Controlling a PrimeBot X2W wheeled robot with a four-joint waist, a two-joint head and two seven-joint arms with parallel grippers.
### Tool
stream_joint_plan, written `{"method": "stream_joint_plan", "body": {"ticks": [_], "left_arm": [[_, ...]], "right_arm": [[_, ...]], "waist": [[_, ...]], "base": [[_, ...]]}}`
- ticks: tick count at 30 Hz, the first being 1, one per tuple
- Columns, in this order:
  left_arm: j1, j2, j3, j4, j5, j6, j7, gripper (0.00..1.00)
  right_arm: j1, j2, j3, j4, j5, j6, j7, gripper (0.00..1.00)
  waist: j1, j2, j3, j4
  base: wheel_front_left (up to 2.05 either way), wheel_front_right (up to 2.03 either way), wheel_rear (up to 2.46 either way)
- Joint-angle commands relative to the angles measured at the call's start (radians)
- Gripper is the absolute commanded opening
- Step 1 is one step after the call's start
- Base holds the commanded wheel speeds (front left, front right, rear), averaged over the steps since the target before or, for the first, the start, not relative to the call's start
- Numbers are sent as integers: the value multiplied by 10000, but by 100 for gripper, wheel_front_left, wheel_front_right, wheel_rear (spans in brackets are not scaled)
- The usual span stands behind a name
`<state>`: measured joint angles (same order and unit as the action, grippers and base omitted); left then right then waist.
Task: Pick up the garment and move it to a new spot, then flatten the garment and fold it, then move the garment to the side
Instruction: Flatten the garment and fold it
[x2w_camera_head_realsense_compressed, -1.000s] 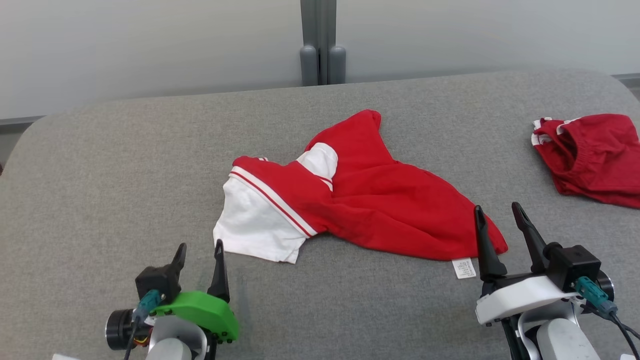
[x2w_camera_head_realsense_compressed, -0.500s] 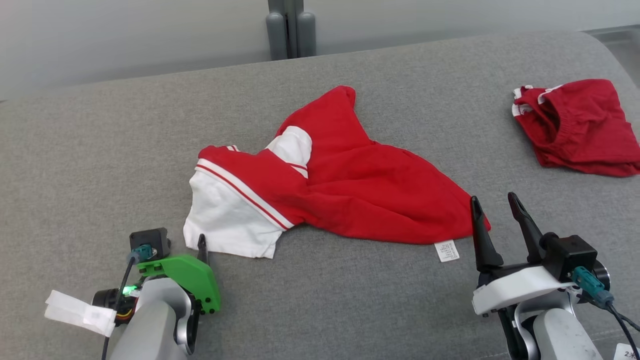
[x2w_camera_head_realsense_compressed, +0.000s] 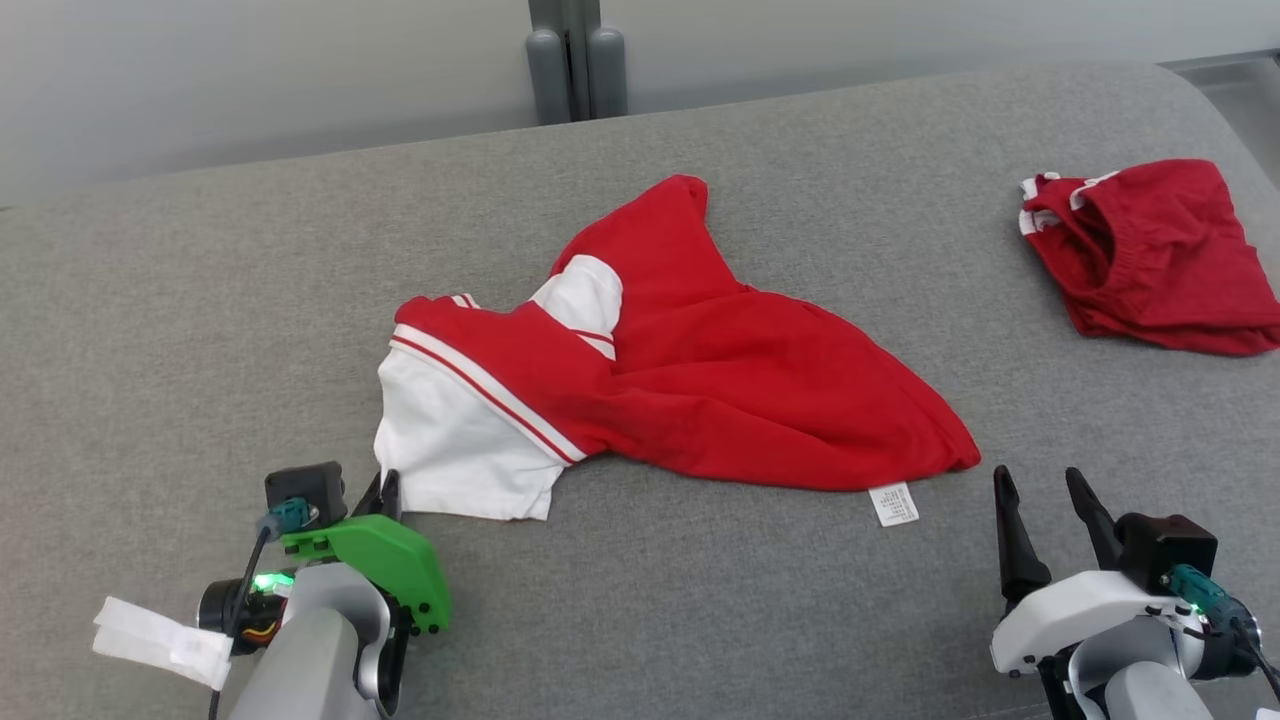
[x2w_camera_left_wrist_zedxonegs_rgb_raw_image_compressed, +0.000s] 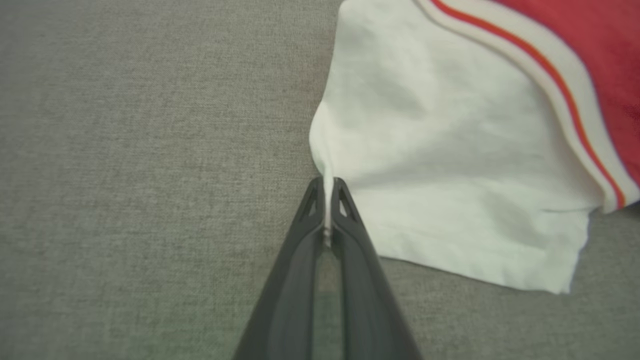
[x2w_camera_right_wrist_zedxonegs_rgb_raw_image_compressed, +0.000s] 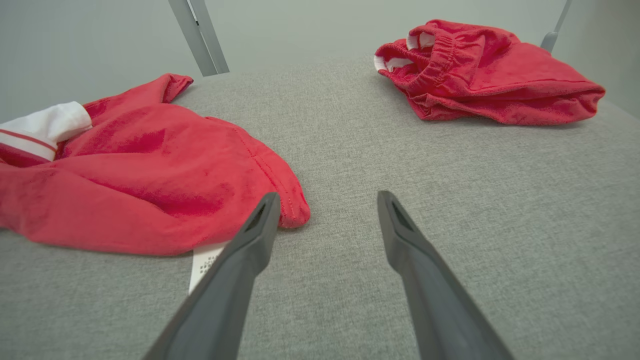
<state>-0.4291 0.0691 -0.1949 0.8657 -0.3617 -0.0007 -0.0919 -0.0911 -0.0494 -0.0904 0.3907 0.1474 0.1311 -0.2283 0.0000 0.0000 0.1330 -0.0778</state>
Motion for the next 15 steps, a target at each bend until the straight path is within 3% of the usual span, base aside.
{"method": "stream_joint_plan", "body": {"ticks": [1,7,15], "left_arm": [[216,5,39,-167,-59,-15,-137,0],[984,149,135,-1361,-206,154,-463,0],[2126,256,-24,-3555,-259,460,194,0]], "right_arm": [[-64,-25,-154,160,-123,-7,56,100],[-280,-22,-490,875,-273,-8,79,100],[-762,-27,-484,2017,-251,-8,343,100]], "waist": [[0,0,-191,288],[0,0,-394,898],[0,0,-480,1448]], "base": [[0,0,0],[0,0,0],[0,0,0]]}}
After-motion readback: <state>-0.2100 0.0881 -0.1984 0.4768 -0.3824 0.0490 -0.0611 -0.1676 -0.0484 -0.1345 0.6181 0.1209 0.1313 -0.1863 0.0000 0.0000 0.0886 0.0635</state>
